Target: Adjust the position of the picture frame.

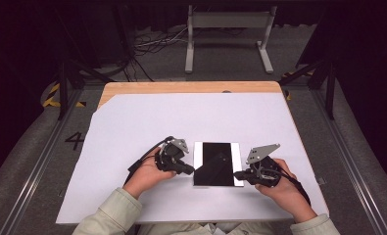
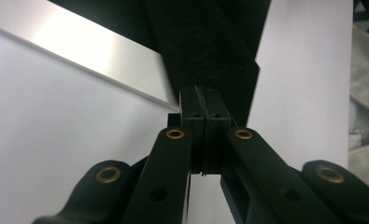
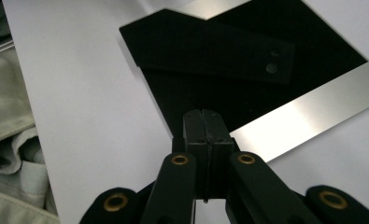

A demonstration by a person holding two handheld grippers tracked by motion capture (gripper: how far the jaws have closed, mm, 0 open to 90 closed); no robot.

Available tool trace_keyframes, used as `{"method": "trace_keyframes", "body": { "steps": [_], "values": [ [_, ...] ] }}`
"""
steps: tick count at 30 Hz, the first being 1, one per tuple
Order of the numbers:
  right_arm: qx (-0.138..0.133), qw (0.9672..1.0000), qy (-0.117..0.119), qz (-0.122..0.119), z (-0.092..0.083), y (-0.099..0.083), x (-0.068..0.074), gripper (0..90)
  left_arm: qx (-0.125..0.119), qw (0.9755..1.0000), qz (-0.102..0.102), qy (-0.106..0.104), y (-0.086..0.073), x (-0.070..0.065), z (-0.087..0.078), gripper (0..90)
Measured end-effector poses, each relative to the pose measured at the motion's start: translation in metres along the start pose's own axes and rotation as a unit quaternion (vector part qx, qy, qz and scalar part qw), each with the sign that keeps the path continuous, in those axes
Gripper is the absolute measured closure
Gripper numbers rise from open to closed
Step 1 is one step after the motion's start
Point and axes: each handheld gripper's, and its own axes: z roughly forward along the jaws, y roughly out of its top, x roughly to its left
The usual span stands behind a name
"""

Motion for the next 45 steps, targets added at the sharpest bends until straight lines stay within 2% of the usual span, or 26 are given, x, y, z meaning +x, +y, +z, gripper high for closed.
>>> {"method": "trace_keyframes", "body": {
  "steps": [2, 3, 4, 5, 7, 12, 15, 16, 17, 18, 22, 27, 28, 29, 30, 32, 33, 34, 35, 37, 38, 39, 40, 41, 42, 45],
  "values": [
    [0.009, 0.9999, 0.004, 0.0, 0.003, -0.003, 0.001, 90.0, -0.008, 0.9999, -0.009, 0.007, -0.001, 0.001, -0.003, 90.0],
    [0.013, 0.9999, 0.007, -0.002, 0.004, -0.004, 0.001, 90.0, -0.023, 0.9994, -0.017, 0.021, -0.003, 0.005, -0.009, 90.0],
    [0.018, 0.9998, 0.008, -0.004, 0.006, -0.005, 0.002, 90.0, -0.023, 0.9994, -0.017, 0.021, -0.003, 0.005, -0.009, 90.0],
    [0.023, 0.9997, 0.011, -0.006, 0.007, -0.006, 0.003, 90.0, -0.041, 0.9982, -0.026, 0.035, -0.004, 0.007, -0.014, 90.0],
    [0.028, 0.9995, 0.012, -0.009, 0.009, -0.007, 0.004, 90.0, -0.049, 0.9974, -0.033, 0.04, -0.005, 0.008, -0.017, 90.0],
    [0.061, 0.9976, 0.006, -0.031, 0.02, -0.01, 0.011, 90.0, -0.084, 0.9925, -0.048, 0.074, -0.01, 0.012, -0.03, 88.7],
    [0.076, 0.9964, -0.001, -0.036, 0.023, -0.01, 0.012, 90.0, -0.1, 0.9893, -0.055, 0.09, -0.011, 0.014, -0.035, 87.4],
    [0.078, 0.9963, -0.002, -0.035, 0.023, -0.01, 0.012, 90.0, -0.108, 0.9873, -0.063, 0.098, -0.013, 0.017, -0.037, 86.4],
    [0.078, 0.9963, -0.002, -0.035, 0.023, -0.01, 0.012, 90.0, -0.108, 0.9873, -0.063, 0.098, -0.013, 0.017, -0.037, 85.3],
    [0.08, 0.9961, -0.003, -0.037, 0.023, -0.009, 0.012, 90.0, -0.114, 0.9854, -0.07, 0.105, -0.013, 0.018, -0.037, 85.3],
    [0.09, 0.9939, -0.034, -0.053, 0.024, -0.006, 0.013, 90.0, -0.129, 0.9807, -0.08, 0.123, -0.013, 0.021, -0.039, 80.1],
    [0.088, 0.9933, -0.066, -0.037, 0.025, -0.004, 0.0, 90.0, -0.135, 0.975, -0.084, 0.156, -0.016, 0.026, -0.042, 76.3],
    [0.087, 0.9924, -0.08, -0.034, 0.026, -0.003, -0.004, 90.0, -0.135, 0.974, -0.084, 0.161, -0.016, 0.027, -0.043, 75.8],
    [0.085, 0.9923, -0.085, -0.03, 0.027, -0.002, -0.006, 90.0, -0.138, 0.9721, -0.085, 0.17, -0.016, 0.029, -0.043, 75.7],
    [0.081, 0.9924, -0.091, -0.021, 0.027, -0.001, -0.011, 90.0, -0.138, 0.9721, -0.085, 0.17, -0.016, 0.029, -0.043, 74.8],
    [0.072, 0.9922, -0.101, -0.01, 0.029, 0.0, -0.02, 90.0, -0.15, 0.9673, -0.083, 0.187, -0.016, 0.032, -0.045, 72.4],
    [0.072, 0.9922, -0.101, -0.01, 0.029, 0.0, -0.02, 90.0, -0.15, 0.9673, -0.083, 0.187, -0.016, 0.032, -0.045, 72.4],
    [0.066, 0.9914, -0.113, -0.001, 0.031, 0.003, -0.028, 90.0, -0.159, 0.9644, -0.081, 0.195, -0.017, 0.036, -0.047, 72.4],
    [0.066, 0.9914, -0.113, -0.001, 0.031, 0.003, -0.028, 90.0, -0.159, 0.9644, -0.081, 0.195, -0.017, 0.036, -0.047, 72.1],
    [0.064, 0.9898, -0.127, 0.004, 0.034, 0.007, -0.035, 90.0, -0.162, 0.9621, -0.09, 0.2, -0.018, 0.04, -0.048, 71.9],
    [0.061, 0.9887, -0.136, 0.016, 0.037, 0.011, -0.043, 90.0, -0.164, 0.9593, -0.103, 0.206, -0.019, 0.044, -0.048, 71.1],
    [0.061, 0.9887, -0.136, 0.016, 0.037, 0.011, -0.043, 90.0, -0.164, 0.9593, -0.103, 0.206, -0.019, 0.044, -0.048, 71.1],
    [0.058, 0.9868, -0.149, 0.024, 0.041, 0.015, -0.049, 90.0, -0.169, 0.9565, -0.11, 0.21, -0.02, 0.048, -0.046, 71.0],
    [0.058, 0.9868, -0.149, 0.024, 0.041, 0.015, -0.049, 90.0, -0.169, 0.9565, -0.11, 0.21, -0.02, 0.048, -0.046, 70.8],
    [0.055, 0.986, -0.155, 0.026, 0.042, 0.016, -0.052, 90.0, -0.173, 0.9544, -0.123, 0.21, -0.02, 0.052, -0.044, 70.8],
    [0.047, 0.9824, -0.177, 0.039, 0.047, 0.02, -0.058, 90.0, -0.183, 0.9522, -0.139, 0.201, -0.021, 0.061, -0.039, 73.2]
  ]
}}
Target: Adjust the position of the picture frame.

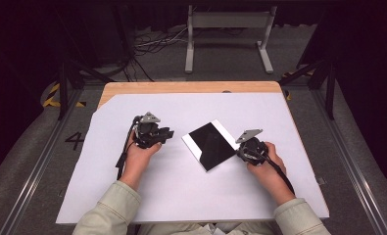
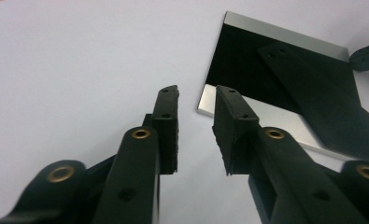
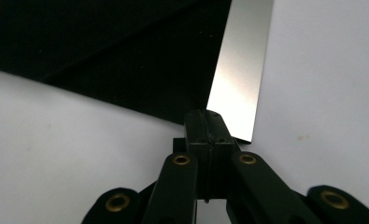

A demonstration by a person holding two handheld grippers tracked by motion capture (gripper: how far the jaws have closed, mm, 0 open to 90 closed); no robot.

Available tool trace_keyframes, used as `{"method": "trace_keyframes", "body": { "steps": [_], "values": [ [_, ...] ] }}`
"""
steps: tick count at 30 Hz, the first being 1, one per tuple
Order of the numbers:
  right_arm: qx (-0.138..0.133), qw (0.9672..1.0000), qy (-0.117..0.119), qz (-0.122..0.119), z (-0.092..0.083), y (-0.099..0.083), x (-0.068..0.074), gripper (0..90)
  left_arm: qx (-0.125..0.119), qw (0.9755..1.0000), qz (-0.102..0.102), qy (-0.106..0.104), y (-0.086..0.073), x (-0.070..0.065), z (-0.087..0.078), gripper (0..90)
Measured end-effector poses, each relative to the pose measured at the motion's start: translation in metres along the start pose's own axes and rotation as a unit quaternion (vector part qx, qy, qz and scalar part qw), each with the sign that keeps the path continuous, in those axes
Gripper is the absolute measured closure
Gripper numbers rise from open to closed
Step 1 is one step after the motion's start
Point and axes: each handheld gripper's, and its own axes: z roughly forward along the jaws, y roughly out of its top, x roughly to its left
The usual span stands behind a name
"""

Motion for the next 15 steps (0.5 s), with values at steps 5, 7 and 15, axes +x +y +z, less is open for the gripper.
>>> {"method": "trace_keyframes", "body": {
  "steps": [5, 7, 15],
  "values": [
    [-0.022, 0.9991, -0.006, 0.034, 0.006, 0.002, -0.007, 90.0, 0.003, 0.9999, -0.009, 0.005, -0.001, 0.005, 0.012, 81.9],
    [-0.036, 0.9982, 0.0, 0.049, 0.005, 0.0, -0.008, 90.0, 0.011, 0.9999, -0.004, 0.009, 0.002, 0.004, 0.015, 84.0],
    [-0.102, 0.9924, 0.007, 0.068, -0.044, -0.015, -0.012, 90.0, 0.026, 0.9994, -0.019, 0.01, 0.006, 0.006, 0.038, 90.0]
  ]
}}
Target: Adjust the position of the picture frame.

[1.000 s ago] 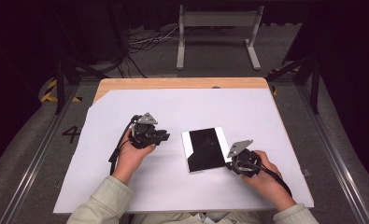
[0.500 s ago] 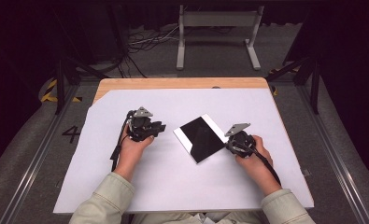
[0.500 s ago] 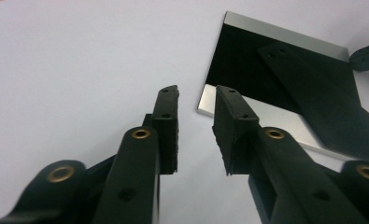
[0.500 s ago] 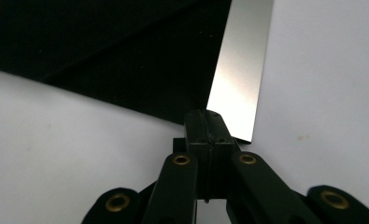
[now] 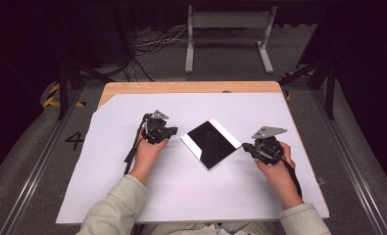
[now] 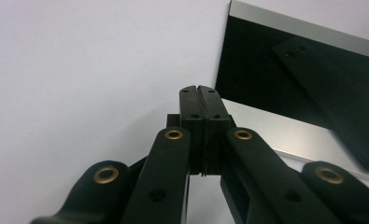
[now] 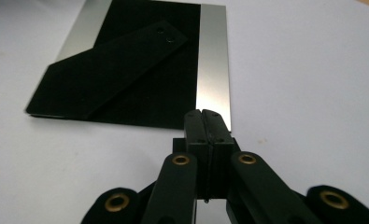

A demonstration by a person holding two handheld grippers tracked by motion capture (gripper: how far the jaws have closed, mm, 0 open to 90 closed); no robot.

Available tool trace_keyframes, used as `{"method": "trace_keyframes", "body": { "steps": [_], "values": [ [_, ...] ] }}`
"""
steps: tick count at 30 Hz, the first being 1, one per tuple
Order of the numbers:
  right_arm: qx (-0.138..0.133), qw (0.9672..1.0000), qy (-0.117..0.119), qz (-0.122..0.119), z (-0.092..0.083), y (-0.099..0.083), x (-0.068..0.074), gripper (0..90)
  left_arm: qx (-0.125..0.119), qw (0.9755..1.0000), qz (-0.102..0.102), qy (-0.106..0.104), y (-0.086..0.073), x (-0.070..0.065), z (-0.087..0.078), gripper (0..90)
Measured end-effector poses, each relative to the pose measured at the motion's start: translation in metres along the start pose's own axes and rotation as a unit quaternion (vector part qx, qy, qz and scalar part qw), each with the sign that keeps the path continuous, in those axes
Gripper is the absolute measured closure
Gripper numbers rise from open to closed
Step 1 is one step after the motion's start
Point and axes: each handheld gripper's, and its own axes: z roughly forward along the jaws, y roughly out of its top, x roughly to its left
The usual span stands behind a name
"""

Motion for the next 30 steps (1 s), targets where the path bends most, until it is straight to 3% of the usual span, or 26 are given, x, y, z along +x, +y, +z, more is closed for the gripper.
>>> {"method": "trace_keyframes", "body": {
  "steps": [4, 8, 11, 15, 25, 30],
  "values": [
    [-0.017, 0.9998, 0.005, 0.013, -0.026, -0.009, -0.004, 90.0, -0.005, 0.9998, -0.019, -0.004, 0.0, 0.007, 0.008, 90.0],
    [-0.026, 0.9994, 0.003, 0.02, -0.042, -0.014, -0.006, 90.0, 0.0, 0.9993, -0.034, -0.015, -0.002, 0.01, 0.015, 90.0],
    [-0.03, 0.9993, 0.001, 0.022, -0.048, -0.016, -0.007, 90.0, 0.007, 0.9996, -0.025, -0.014, 0.0, 0.007, 0.019, 90.0],
    [-0.03, 0.9992, 0.003, 0.026, -0.049, -0.017, -0.009, 90.0, 0.026, 0.999, -0.024, -0.027, -0.002, 0.005, 0.025, 90.0],
    [-0.027, 0.9993, 0.013, 0.023, -0.046, -0.015, -0.008, 90.0, 0.032, 0.9983, -0.018, -0.046, -0.002, 0.001, 0.025, 90.0],
    [-0.024, 0.9991, 0.016, 0.03, -0.045, -0.016, -0.01, 90.0, 0.053, 0.9967, 0.004, -0.061, -0.002, -0.01, 0.026, 90.0]
  ]
}}
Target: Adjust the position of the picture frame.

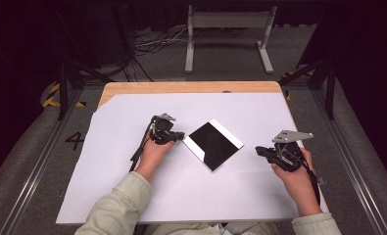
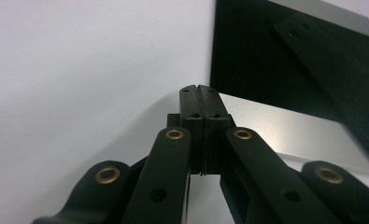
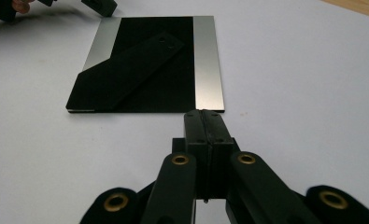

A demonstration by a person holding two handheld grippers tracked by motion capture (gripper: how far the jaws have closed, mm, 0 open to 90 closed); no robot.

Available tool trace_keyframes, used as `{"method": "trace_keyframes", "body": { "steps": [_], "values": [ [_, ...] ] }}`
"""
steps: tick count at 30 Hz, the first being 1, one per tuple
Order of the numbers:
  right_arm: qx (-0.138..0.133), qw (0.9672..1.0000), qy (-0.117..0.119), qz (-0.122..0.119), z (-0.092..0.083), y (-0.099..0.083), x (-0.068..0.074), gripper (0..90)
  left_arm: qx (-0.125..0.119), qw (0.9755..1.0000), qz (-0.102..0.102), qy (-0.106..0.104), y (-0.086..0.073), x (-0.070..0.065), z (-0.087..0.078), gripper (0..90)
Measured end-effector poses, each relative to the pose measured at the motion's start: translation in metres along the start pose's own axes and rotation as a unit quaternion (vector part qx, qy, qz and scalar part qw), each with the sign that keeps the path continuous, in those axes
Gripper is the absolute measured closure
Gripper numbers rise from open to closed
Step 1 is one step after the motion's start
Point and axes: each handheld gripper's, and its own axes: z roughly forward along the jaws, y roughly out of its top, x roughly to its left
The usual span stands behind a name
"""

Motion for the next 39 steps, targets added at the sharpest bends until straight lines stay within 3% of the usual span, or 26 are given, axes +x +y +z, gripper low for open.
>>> {"method": "trace_keyframes", "body": {
  "steps": [5, 15, 20, 27, 33, 34, 36, 39],
  "values": [
    [0.004, 1.0, 0.002, 0.008, 0.001, -0.001, -0.005, 90.0, 0.024, 0.9988, 0.041, -0.006, 0.001, -0.021, 0.004, 90.0],
    [-0.002, 0.9999, 0.011, 0.013, -0.003, 0.001, -0.008, 90.0, 0.047, 0.9947, 0.08, -0.045, 0.0, -0.05, 0.012, 90.0],
    [0.012, 0.9993, 0.009, 0.035, 0.001, -0.003, -0.014, 90.0, 0.054, 0.992, 0.093, -0.066, -0.002, -0.066, 0.016, 90.0],
    [0.043, 0.996, -0.019, 0.076, 0.016, -0.014, -0.03, 90.0, 0.075, 0.9842, 0.123, -0.103, -0.006, -0.093, 0.02, 90.0],
    [0.045, 0.9935, -0.042, 0.096, 0.017, -0.019, -0.041, 90.0, 0.083, 0.9785, 0.142, -0.125, -0.009, -0.114, 0.026, 90.0],
    [0.051, 0.9918, -0.051, 0.105, 0.019, -0.022, -0.045, 90.0, 0.082, 0.9768, 0.142, -0.138, -0.01, -0.118, 0.028, 90.0],
    [0.062, 0.9899, -0.062, 0.111, 0.023, -0.025, -0.049, 90.0, 0.08, 0.9756, 0.15, -0.138, -0.01, -0.123, 0.03, 90.0],
    [0.068, 0.9889, -0.062, 0.117, 0.026, -0.028, -0.052, 90.0, 0.082, 0.9748, 0.151, -0.143, -0.01, -0.124, 0.031, 90.0]
  ]
}}
